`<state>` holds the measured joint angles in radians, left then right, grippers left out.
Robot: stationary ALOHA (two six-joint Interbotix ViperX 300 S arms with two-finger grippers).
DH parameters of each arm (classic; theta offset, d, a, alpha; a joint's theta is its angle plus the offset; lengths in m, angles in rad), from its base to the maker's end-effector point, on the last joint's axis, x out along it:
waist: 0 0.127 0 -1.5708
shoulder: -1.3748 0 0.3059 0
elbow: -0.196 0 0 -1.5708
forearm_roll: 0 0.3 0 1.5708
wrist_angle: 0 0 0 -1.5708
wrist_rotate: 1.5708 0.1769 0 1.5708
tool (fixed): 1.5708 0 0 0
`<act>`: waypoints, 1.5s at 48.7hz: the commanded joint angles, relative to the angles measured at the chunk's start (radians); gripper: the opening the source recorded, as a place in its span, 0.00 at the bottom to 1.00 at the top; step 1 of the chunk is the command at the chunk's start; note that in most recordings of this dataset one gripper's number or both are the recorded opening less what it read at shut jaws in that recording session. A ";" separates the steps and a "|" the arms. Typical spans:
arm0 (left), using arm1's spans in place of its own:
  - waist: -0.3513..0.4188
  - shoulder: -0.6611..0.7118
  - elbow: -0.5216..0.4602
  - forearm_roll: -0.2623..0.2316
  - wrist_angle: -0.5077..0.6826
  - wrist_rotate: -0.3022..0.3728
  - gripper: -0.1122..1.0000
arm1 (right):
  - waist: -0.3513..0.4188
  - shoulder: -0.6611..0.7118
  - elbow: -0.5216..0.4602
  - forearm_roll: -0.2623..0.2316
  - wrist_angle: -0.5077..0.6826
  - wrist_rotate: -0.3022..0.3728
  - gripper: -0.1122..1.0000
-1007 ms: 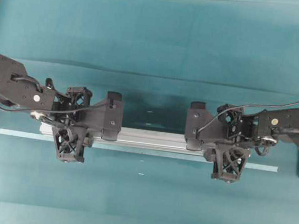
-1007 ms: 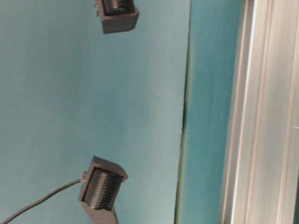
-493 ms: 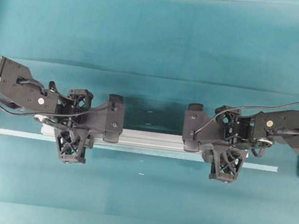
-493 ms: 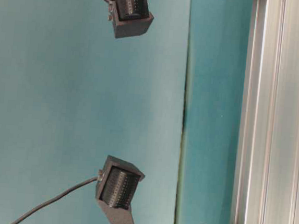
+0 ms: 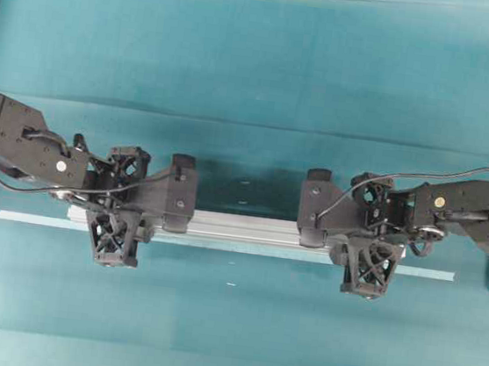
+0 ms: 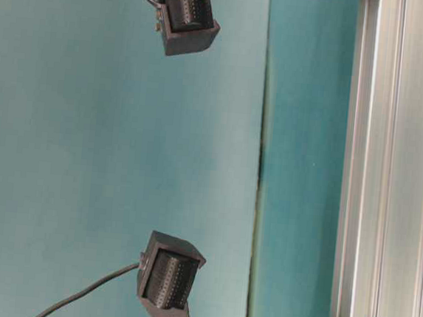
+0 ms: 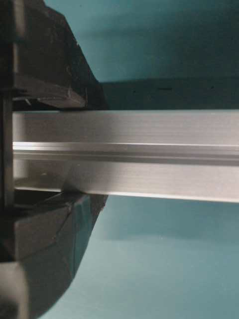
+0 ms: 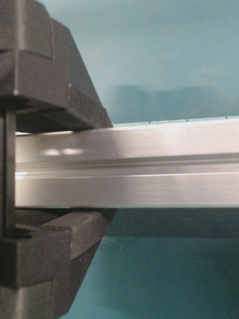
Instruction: Lift the metal rail with both hands and move it towards you.
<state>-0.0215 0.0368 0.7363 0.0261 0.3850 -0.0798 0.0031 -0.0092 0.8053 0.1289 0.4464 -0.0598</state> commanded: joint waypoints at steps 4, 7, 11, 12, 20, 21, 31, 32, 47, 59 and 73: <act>0.005 -0.008 -0.002 0.000 -0.021 -0.002 0.37 | -0.002 0.021 -0.005 0.006 -0.012 0.003 0.44; 0.005 -0.008 -0.003 0.000 -0.026 -0.002 0.37 | -0.002 0.021 -0.005 0.009 -0.012 0.005 0.44; 0.005 -0.006 -0.002 0.002 -0.029 -0.008 0.37 | -0.002 0.023 -0.005 0.018 -0.012 0.011 0.44; 0.005 -0.006 -0.002 0.000 -0.029 -0.008 0.37 | -0.002 0.023 -0.005 0.018 -0.011 0.014 0.44; 0.005 -0.006 -0.002 0.000 -0.029 -0.012 0.38 | -0.002 0.021 -0.003 0.021 -0.009 0.043 0.44; 0.005 -0.006 -0.002 0.000 -0.029 -0.012 0.41 | -0.002 0.023 -0.005 0.023 -0.009 0.046 0.45; 0.005 -0.006 -0.005 0.000 -0.029 0.000 0.90 | 0.002 0.023 -0.003 0.044 0.005 0.081 0.86; 0.005 -0.006 -0.005 0.000 -0.029 0.002 0.92 | 0.002 0.023 -0.003 0.048 0.006 0.083 0.88; 0.005 -0.008 -0.003 0.000 -0.029 0.005 0.93 | 0.009 0.023 -0.003 0.049 -0.005 0.086 0.98; 0.011 -0.051 -0.008 0.000 0.002 0.005 0.93 | -0.029 -0.034 -0.012 0.032 0.000 0.084 0.98; 0.025 -0.209 -0.012 0.000 0.150 0.031 0.93 | -0.078 -0.169 -0.011 0.018 0.015 0.078 0.98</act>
<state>0.0061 -0.1120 0.7378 0.0261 0.4985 -0.0537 -0.0660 -0.1365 0.8038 0.1488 0.4617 0.0199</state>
